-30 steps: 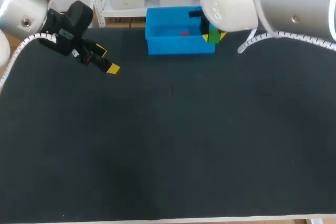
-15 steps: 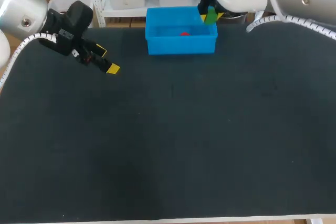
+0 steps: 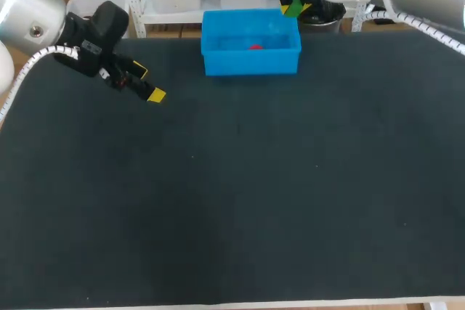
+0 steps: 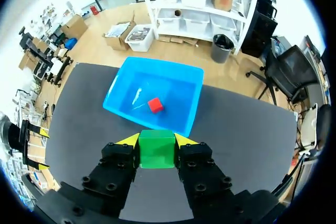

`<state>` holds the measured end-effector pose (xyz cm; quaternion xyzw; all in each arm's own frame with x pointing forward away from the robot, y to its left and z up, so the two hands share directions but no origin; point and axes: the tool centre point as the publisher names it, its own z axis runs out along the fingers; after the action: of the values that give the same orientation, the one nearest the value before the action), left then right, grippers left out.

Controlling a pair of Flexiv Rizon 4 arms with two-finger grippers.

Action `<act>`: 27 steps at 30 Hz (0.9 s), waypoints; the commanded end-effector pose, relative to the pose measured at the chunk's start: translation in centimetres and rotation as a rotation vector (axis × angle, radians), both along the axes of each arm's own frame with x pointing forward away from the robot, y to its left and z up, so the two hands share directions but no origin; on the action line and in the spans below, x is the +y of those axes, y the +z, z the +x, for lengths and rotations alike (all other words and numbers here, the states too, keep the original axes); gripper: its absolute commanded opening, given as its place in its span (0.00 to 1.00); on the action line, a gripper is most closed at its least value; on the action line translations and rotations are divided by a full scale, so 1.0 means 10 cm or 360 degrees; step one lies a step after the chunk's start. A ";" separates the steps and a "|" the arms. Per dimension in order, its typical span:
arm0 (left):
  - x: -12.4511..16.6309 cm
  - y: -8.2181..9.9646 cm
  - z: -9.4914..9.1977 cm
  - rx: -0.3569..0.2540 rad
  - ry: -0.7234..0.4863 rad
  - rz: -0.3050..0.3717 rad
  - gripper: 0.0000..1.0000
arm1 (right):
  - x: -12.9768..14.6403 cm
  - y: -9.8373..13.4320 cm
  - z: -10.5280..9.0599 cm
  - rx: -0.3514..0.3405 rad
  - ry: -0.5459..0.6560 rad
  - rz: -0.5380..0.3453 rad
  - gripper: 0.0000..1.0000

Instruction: Use the left arm to pick the red cube and place it into the blue plastic box first, then use the right arm to grasp the green cube and put it into the same blue plastic box after the first action is fully finished.

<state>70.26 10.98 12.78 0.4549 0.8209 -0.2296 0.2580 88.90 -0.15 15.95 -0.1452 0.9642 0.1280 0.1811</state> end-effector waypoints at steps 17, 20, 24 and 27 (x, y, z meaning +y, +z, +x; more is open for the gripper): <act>0.01 -0.01 0.00 -0.0005 -0.0005 -0.0008 1.00 | 0.20 -0.07 0.63 0.0066 0.0237 0.0277 0.00; 0.01 -0.01 0.00 -0.0005 -0.0005 -0.0008 1.00 | 0.24 -0.10 0.69 0.0075 0.0264 0.0272 0.00; 0.01 -0.01 0.00 -0.0005 -0.0005 -0.0008 1.00 | 0.29 -0.16 0.77 0.0081 0.0310 0.0263 0.00; 0.01 -0.01 0.00 -0.0005 -0.0005 -0.0008 1.00 | 0.33 -0.27 0.83 0.0103 0.0342 0.0244 0.00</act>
<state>70.26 10.98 12.78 0.4549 0.8209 -0.2296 0.2580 93.93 2.24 13.77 -0.2082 0.9262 0.2276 0.2168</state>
